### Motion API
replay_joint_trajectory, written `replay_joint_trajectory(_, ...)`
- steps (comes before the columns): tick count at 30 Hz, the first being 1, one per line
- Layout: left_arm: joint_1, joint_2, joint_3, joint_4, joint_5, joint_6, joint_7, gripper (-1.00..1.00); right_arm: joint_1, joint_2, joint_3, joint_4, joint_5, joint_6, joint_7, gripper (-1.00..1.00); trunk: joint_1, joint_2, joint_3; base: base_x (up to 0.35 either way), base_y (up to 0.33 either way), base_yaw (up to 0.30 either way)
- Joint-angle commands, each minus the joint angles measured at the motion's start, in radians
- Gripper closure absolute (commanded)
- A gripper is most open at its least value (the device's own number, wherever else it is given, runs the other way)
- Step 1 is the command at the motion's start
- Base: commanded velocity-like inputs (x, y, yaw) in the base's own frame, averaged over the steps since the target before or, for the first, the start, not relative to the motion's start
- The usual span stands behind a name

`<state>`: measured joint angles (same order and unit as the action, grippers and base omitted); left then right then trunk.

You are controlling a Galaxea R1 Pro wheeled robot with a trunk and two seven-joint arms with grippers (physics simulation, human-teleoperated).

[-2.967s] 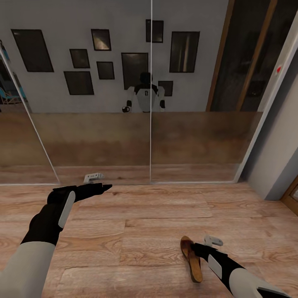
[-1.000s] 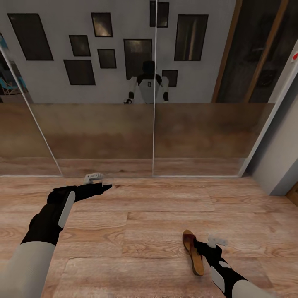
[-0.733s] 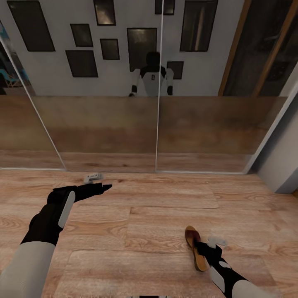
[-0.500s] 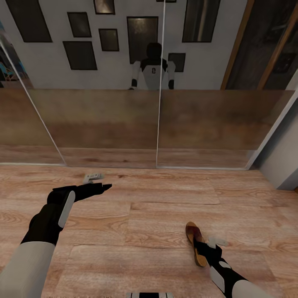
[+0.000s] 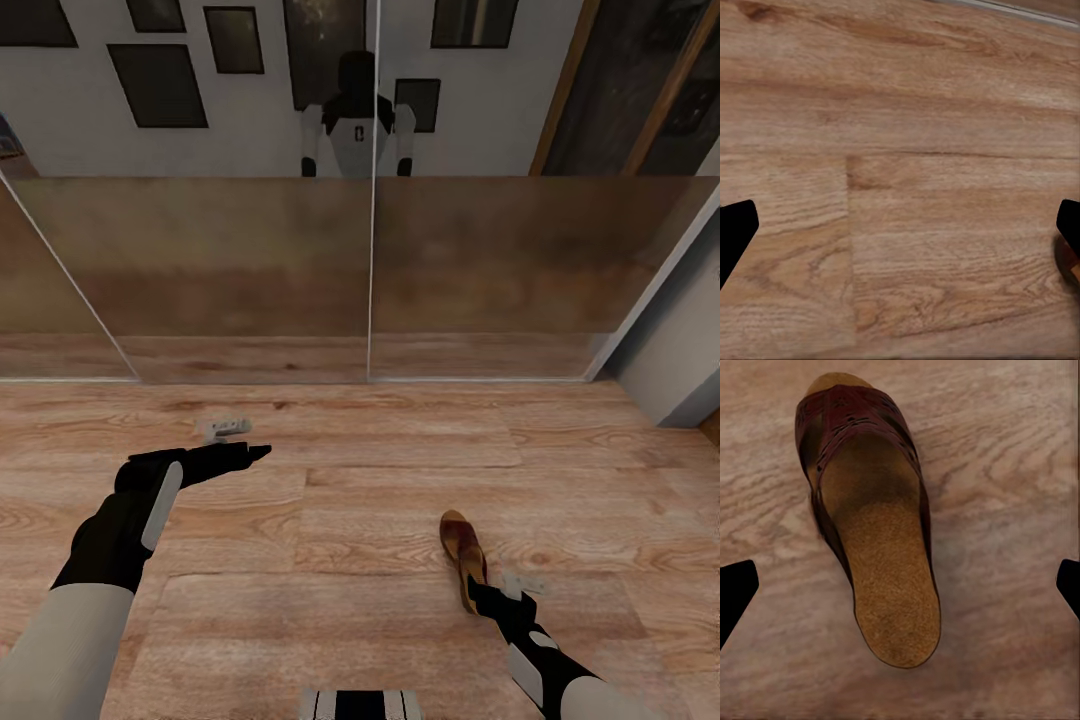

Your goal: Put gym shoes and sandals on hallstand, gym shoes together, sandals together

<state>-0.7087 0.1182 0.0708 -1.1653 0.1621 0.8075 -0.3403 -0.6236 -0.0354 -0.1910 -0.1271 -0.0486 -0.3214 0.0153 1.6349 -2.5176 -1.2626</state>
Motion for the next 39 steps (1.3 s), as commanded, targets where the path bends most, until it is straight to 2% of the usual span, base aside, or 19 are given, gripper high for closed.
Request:
replay_joint_trajectory(1, 0.0, 0.0, 0.001, -0.001, 0.007, 0.007, 0.0, -1.0, -0.001, 0.0, -0.001, 0.001, -0.005, -0.004, 0.002, -1.0, 0.0, -0.001, -0.006, 0.0, 0.0, -0.121)
replay_joint_trajectory(6, 0.0, 0.0, 0.001, -0.001, 0.007, 0.004, 0.0, -1.0, -0.001, 0.0, -0.001, 0.001, -0.005, -0.004, 0.0, -1.0, 0.002, -0.002, -0.033, 0.0, 0.0, -0.106)
replay_joint_trajectory(13, 0.0, 0.0, 0.0, -0.001, 0.007, 0.001, 0.0, -1.0, -0.001, 0.0, 0.0, -0.001, -0.004, -0.004, -0.001, -1.0, 0.002, -0.002, -0.035, 0.0, 0.0, -0.018)
replay_joint_trajectory(24, 0.0, 0.0, 0.0, -0.001, 0.007, 0.001, -0.001, -1.0, -0.001, 0.0, 0.002, -0.003, -0.002, -0.004, 0.003, -1.0, 0.002, -0.002, -0.044, 0.0, 0.0, 0.136)
replay_joint_trajectory(39, 0.0, 0.0, 0.0, -0.001, 0.007, 0.001, -0.002, -1.0, -0.001, -0.002, 0.005, -0.003, -0.003, -0.004, -0.002, -1.0, 0.002, -0.002, -0.044, 0.0, 0.0, 0.006)
